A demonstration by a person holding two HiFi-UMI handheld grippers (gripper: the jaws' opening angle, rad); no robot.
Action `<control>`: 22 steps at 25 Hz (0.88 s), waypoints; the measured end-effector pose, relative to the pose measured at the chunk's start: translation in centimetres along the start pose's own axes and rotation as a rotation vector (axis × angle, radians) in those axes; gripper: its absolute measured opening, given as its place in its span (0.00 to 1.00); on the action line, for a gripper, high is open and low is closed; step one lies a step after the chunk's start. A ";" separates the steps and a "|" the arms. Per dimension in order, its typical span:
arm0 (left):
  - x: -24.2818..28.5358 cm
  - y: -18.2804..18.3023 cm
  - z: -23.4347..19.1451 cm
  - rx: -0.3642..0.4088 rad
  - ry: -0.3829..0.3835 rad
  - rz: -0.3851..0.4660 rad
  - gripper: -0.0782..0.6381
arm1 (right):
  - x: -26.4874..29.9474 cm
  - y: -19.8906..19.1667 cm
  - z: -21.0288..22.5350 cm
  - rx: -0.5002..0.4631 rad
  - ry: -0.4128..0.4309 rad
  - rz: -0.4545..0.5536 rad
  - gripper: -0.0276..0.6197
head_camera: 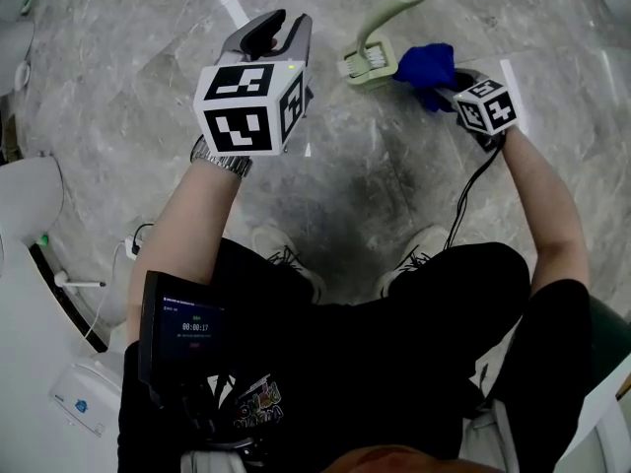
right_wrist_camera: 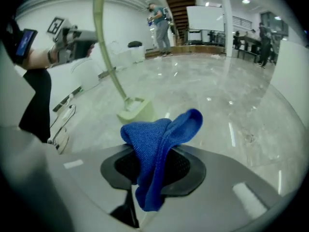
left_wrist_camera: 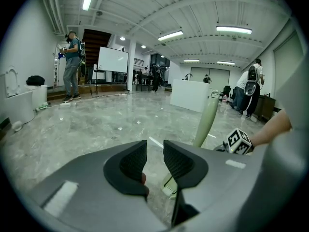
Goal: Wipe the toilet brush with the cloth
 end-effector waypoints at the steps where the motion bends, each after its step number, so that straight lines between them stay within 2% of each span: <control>1: 0.1 -0.2 0.0 -0.001 0.003 -0.007 0.26 | 0.2 1.4 0.3 0.036 -0.002 0.041 0.22; 6: -0.1 -0.2 0.1 -0.003 0.005 -0.012 0.26 | 2.6 7.3 -1.3 0.060 0.029 0.143 0.23; 11: -0.3 -0.2 0.2 0.012 0.008 -0.009 0.26 | 3.5 8.9 -1.9 0.051 0.013 0.163 0.23; 14: -0.4 0.0 0.1 0.007 0.007 -0.004 0.26 | 3.1 7.1 -0.8 0.045 -0.020 0.080 0.23; 17: -0.2 0.0 0.4 0.016 -0.003 -0.003 0.26 | 2.1 3.2 2.4 0.034 -0.190 -0.063 0.23; 19: -0.2 -0.1 0.7 0.025 -0.006 -0.002 0.26 | 1.4 1.1 4.4 0.084 -0.277 -0.050 0.23; 22: -0.1 -0.3 0.9 0.028 -0.003 -0.006 0.26 | 1.0 -0.5 5.2 0.158 -0.289 0.001 0.23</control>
Point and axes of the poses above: the fingertips, and each gripper's own axes: x forward along the fingers, z to its right, y out of its top, the point moved 8 cm from there along -x, backward along the fingers, and after that the axes turned 15 degrees about x, right-handed, at the moved point
